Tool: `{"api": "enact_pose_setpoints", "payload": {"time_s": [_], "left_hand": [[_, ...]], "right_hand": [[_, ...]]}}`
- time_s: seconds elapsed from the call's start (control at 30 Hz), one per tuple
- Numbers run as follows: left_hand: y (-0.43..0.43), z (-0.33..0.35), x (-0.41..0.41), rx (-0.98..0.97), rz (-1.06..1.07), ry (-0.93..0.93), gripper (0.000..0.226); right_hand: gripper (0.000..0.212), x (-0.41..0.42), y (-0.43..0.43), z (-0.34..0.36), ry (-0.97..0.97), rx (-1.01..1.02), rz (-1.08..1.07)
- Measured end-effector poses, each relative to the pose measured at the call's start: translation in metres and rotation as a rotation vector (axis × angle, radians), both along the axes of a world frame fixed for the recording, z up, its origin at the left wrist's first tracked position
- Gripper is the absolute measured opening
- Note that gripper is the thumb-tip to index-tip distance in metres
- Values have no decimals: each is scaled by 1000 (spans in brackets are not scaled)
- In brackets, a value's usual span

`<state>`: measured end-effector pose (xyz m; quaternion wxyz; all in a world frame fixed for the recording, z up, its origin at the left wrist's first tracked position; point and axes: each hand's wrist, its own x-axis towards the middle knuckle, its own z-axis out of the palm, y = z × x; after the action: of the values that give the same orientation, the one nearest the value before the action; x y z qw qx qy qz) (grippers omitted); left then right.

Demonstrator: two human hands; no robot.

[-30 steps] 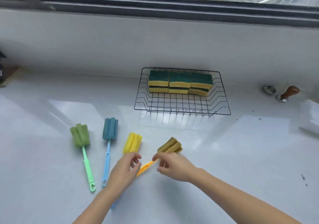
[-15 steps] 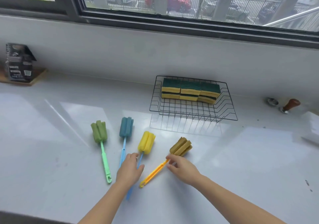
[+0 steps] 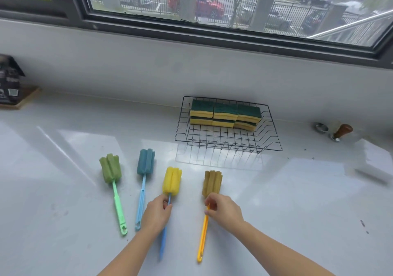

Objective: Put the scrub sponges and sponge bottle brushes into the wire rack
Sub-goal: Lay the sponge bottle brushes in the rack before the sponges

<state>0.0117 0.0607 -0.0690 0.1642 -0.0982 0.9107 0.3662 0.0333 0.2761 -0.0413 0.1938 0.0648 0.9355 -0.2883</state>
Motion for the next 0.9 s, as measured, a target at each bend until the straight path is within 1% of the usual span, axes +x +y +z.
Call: {"api": "enact_pose_setpoints", "payload": {"time_s": [0.1, 0.17, 0.23, 0.3, 0.33, 0.37, 0.43, 0.53, 0.6, 0.73, 0.83, 0.9], "left_hand": [[3, -5, -1, 149, 136, -43, 10], [7, -8, 1, 351, 296, -125, 7], [16, -9, 5, 582, 469, -216, 9], [29, -6, 10, 805, 622, -302, 11], [36, -3, 12, 880, 674, -337, 11], [43, 0, 13, 921, 701, -364, 11], [56, 7, 15, 928, 694, -392, 13], [74, 23, 9, 935, 682, -368, 13], [91, 39, -3, 1004, 697, -329, 11], [138, 85, -45, 1194, 759, -304, 11], [175, 117, -87, 1277, 797, -330, 9], [195, 131, -114, 1302, 829, -341, 6]], "right_hand": [[17, -2, -2, -3, -7, -12, 0], [23, -3, -1, -6, -2, -37, -39], [24, -5, 2, -10, -16, -96, -121], [19, -7, 6, -14, -40, -187, -230], [16, -9, 8, -14, -49, -229, -281], [14, -12, 10, -14, -53, -263, -314], [9, -20, 17, -11, -57, -300, -315], [24, -37, 36, 8, -48, -343, -268], [27, -52, 50, 29, 14, -367, -240], [17, -102, 77, 85, 196, -390, -230], [14, -150, 100, 127, 338, -322, -206], [13, -183, 111, 146, 381, -248, -154]]}}
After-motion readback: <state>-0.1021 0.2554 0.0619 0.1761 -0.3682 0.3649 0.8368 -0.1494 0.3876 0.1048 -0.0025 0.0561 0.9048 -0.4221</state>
